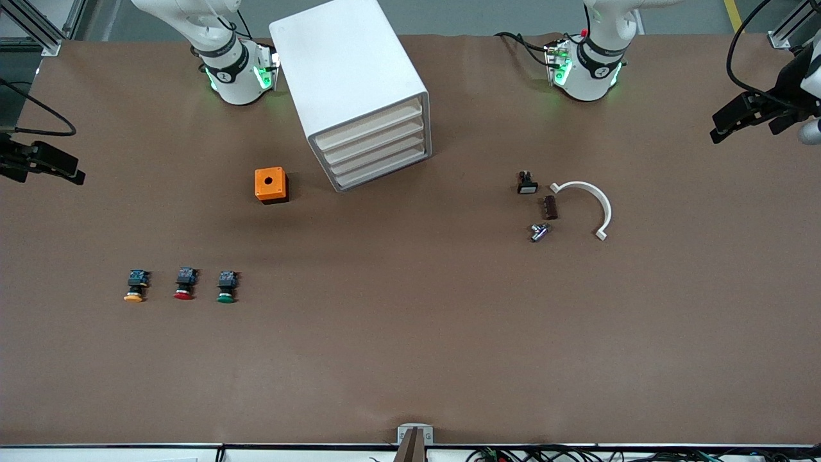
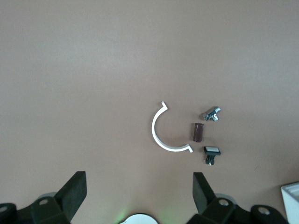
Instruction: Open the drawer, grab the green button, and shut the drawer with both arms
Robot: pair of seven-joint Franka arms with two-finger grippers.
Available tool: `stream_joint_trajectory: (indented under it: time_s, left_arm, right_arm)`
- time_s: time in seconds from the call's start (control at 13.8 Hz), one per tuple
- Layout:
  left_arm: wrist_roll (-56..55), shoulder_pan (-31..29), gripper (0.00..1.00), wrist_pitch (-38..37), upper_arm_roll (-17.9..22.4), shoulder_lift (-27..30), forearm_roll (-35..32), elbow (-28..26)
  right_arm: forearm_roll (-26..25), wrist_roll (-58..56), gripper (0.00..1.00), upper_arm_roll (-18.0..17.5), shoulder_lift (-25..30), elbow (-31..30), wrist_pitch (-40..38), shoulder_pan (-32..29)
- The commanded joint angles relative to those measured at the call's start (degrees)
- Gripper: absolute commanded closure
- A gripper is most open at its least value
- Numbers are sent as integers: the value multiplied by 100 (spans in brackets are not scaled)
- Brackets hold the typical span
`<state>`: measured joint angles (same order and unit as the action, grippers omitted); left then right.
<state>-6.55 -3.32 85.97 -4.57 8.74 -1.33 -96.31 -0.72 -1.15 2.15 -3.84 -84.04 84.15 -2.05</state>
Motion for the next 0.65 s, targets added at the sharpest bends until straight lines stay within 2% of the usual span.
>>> stream_joint_trajectory:
  time_s: [0.0, 0.22, 0.58]
  left_arm:
    - [321, -108, 0, -36, -44, 76, -34, -99]
    - [304, -90, 0, 69, -62, -117, -25, 6]
    - [198, -64, 0, 104, -62, -127, -86, 50]
  right_arm:
    - [55, -18, 0, -74, 111, -16, -30, -111]
    - [90, 0, 0, -92, 103, -7, -47, -94]
    - [55, -17, 0, -92, 103, -7, -39, -94]
